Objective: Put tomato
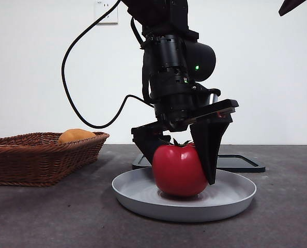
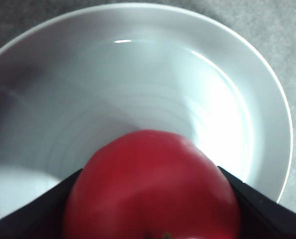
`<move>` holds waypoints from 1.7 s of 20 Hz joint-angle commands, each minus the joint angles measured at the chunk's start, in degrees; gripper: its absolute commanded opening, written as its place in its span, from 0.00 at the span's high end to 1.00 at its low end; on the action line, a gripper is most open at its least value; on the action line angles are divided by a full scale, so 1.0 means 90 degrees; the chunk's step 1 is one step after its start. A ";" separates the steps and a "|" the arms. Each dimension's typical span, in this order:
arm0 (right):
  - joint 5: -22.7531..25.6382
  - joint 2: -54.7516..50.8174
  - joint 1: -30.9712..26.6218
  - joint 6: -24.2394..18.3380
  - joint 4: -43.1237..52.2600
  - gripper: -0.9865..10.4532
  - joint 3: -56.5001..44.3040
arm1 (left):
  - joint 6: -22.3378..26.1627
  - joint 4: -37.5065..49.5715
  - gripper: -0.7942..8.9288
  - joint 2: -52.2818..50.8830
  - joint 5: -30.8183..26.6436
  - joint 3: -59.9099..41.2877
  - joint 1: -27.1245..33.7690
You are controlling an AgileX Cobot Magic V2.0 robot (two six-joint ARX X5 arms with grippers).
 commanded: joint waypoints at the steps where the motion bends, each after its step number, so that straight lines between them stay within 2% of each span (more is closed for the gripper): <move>1: -0.0002 0.0027 0.0015 -0.0066 0.0061 0.25 0.0083 | 0.0034 -0.0039 0.32 0.0165 -0.0019 0.0109 -0.0080; 2: -0.0002 0.0027 0.0015 -0.0066 0.0061 0.25 0.0083 | 0.0039 -0.0032 0.21 0.0163 -0.0019 0.0114 -0.0073; 3: -0.0002 0.0027 0.0015 -0.0066 0.0061 0.25 0.0083 | 0.0095 -0.0124 0.14 0.0160 -0.0019 0.0168 -0.0061; 7: -0.0002 0.0027 0.0015 -0.0066 0.0061 0.25 0.0083 | 0.0389 -0.0782 0.14 0.0129 -0.0019 0.0665 0.0012; 11: -0.0002 0.0027 0.0015 -0.0066 0.0053 0.25 0.0083 | 0.0398 -0.1545 0.14 0.0029 -0.0019 0.1379 0.0056; 16: -0.0002 0.0027 0.0015 -0.0063 0.0041 0.25 0.0083 | 0.0464 -0.1921 0.14 -0.0826 -0.0029 0.1418 0.0102; 18: -0.0005 0.0027 0.0015 -0.0063 0.0010 0.25 0.0083 | 0.0483 -0.1943 0.14 -0.1251 -0.0284 0.1416 0.0170; 20: -0.0002 0.0027 0.0015 -0.0066 0.0017 0.25 0.0083 | 0.0515 -0.1863 0.14 -0.1722 -0.0816 0.1285 0.0279; 23: -0.0005 0.0027 0.0015 -0.0066 0.0015 0.25 0.0083 | 0.0512 -0.1035 0.15 -0.2669 -0.1078 0.0357 0.0578; 27: -0.0002 0.0027 0.0015 -0.0068 0.0019 0.25 0.0083 | 0.0423 0.1183 0.15 -0.4554 -0.1484 -0.2200 0.1032; 32: -0.0002 0.0027 0.0015 -0.0068 0.0017 0.25 0.0083 | 0.0328 0.4214 0.15 -0.6951 -0.1515 -0.5481 0.1285; 34: -0.0002 0.0027 0.0015 -0.0068 0.0017 0.25 0.0083 | 0.0267 0.4889 0.15 -0.7674 -0.1498 -0.6382 0.1280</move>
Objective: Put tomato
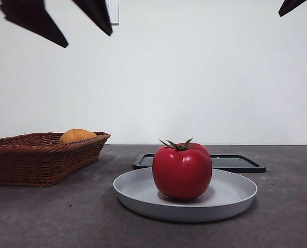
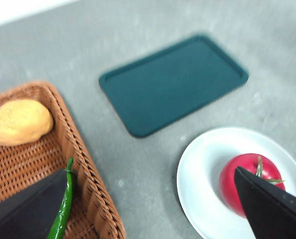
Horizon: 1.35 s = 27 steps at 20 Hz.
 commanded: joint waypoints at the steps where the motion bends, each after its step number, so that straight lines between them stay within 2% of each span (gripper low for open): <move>1: -0.0002 0.0027 0.0015 -0.0066 0.0044 0.25 0.0083 | -0.0141 0.0498 0.15 -0.0651 0.0066 -0.0816 -0.0058; 5: -0.0005 0.0027 0.0015 -0.0066 0.0044 0.25 0.0083 | -0.0432 0.0406 0.15 -0.1651 0.0491 -0.1294 -0.0068; 10: -0.0041 0.0027 0.0015 0.0015 0.0041 0.25 0.0083 | -0.0386 0.0444 0.15 -0.2385 0.0488 -0.1294 -0.0066; 14: -0.0340 0.0029 0.0143 0.0245 0.0015 0.25 0.0083 | -0.0391 0.0447 0.15 -0.2545 0.0488 -0.1292 -0.0068; 16: -0.0289 0.0034 0.0636 0.0209 -0.0070 0.25 0.0085 | -0.0391 0.0447 0.15 -0.2548 0.0488 -0.1292 -0.0066; 20: 0.0835 0.0340 0.2191 0.0282 -0.0151 0.25 0.0104 | -0.0391 0.0447 0.15 -0.2548 0.0488 -0.1292 -0.0066; 24: 0.1518 0.1491 0.3526 0.0503 -0.0374 0.25 0.0308 | -0.0391 0.0444 0.15 -0.2548 0.0488 -0.1292 -0.0068; 27: 0.1829 0.2606 0.4078 0.0503 -0.0653 0.25 0.0787 | -0.0391 0.0447 0.15 -0.2548 0.0488 -0.1292 -0.0066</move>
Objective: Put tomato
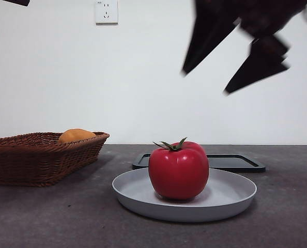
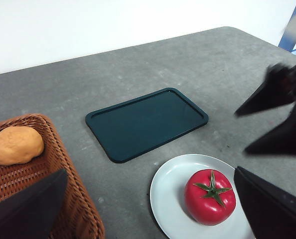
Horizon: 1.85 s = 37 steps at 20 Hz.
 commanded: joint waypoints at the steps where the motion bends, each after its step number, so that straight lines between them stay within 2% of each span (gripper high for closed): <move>1: 0.0277 0.0952 0.0374 0.0063 -0.0153 0.25 0.0537 | -0.0039 0.0046 0.15 0.0027 0.0010 0.0073 -0.0051; 5: 0.0427 0.2227 0.0687 0.0010 -0.0299 0.25 0.1185 | -0.0039 0.0044 0.15 0.0027 0.0010 0.0073 -0.0053; 10: 0.0459 0.2919 0.1001 -0.0151 -0.0607 0.25 0.1443 | -0.0039 0.0044 0.15 0.0027 0.0010 0.0073 -0.0053; 15: 0.1360 0.3082 0.1137 -0.0340 -0.1285 0.25 0.1443 | -0.0039 0.0046 0.15 0.0027 0.0010 0.0073 -0.0051; 16: 0.1394 0.3082 0.1137 -0.0338 -0.1311 0.30 0.1443 | -0.0039 0.0044 0.15 0.0027 0.0010 0.0073 -0.0051; 18: 0.1367 0.3082 0.1132 -0.0333 -0.1382 0.48 0.1443 | -0.0039 0.0044 0.15 0.0027 0.0010 0.0073 -0.0051; 20: 0.1287 0.3082 0.1132 -0.0333 -0.1409 0.59 0.1443 | -0.0039 0.0044 0.15 0.0027 0.0010 0.0073 -0.0051; 27: 0.1231 0.3079 0.1120 -0.0236 -0.1115 0.64 0.1547 | -0.0039 0.0044 0.15 0.0027 0.0010 0.0073 -0.0051; 30: 0.1324 0.3082 0.0872 -0.0364 -0.1112 0.64 0.2052 | -0.0039 0.0044 0.15 0.0027 0.0010 0.0073 -0.0053; 32: 0.1321 0.3155 0.0571 -0.0284 -0.1122 0.64 0.2562 | -0.0039 0.0044 0.15 0.0027 0.0010 0.0073 -0.0053; 37: 0.1316 0.4277 -0.0248 -0.0294 -0.1800 0.64 0.4566 | -0.0036 0.0044 0.15 0.0027 0.0010 0.0073 -0.0053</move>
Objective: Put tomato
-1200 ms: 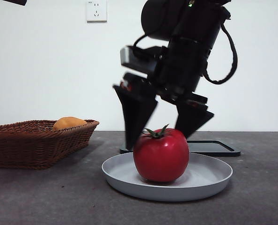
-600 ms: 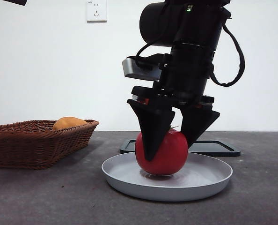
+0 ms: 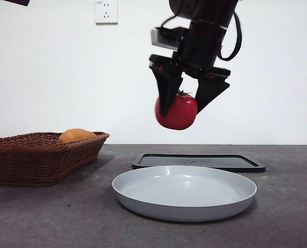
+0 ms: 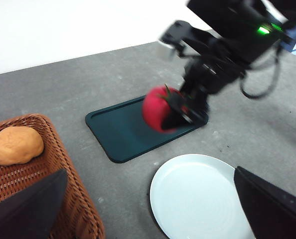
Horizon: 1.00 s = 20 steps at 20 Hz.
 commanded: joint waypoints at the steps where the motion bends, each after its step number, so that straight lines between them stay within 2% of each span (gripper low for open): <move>1: 0.0022 0.0763 -0.0253 -0.0002 -0.0250 0.64 0.0988 | -0.0039 0.0044 0.15 0.0027 0.0007 0.0073 -0.0049; 5: -0.0044 0.1931 -0.0787 0.0005 -0.0410 0.64 0.2188 | -0.0039 0.0044 0.15 0.0027 0.0005 0.0073 -0.0051; 9: -0.0053 0.2526 -0.0976 0.0010 -0.0330 0.64 0.2380 | -0.0039 0.0044 0.15 0.0027 0.0007 0.0073 -0.0051; 13: -0.0090 0.2582 -0.1005 0.0029 -0.0384 0.62 0.2380 | -0.0039 0.0041 0.15 0.0027 0.0007 0.0073 -0.0051; 16: -0.0095 0.2582 -0.1003 0.0024 -0.0476 0.51 0.2380 | -0.0036 0.0041 0.15 0.0027 0.0007 0.0073 -0.0049; 19: -0.0204 0.2579 -0.1003 0.0000 -0.0483 0.27 0.2382 | -0.0039 0.0041 0.15 0.0027 0.0007 0.0073 -0.0051; 20: -0.0209 0.2565 -0.1003 0.0034 -0.0537 0.24 0.2390 | -0.0039 0.0041 0.15 0.0027 0.0007 0.0073 -0.0051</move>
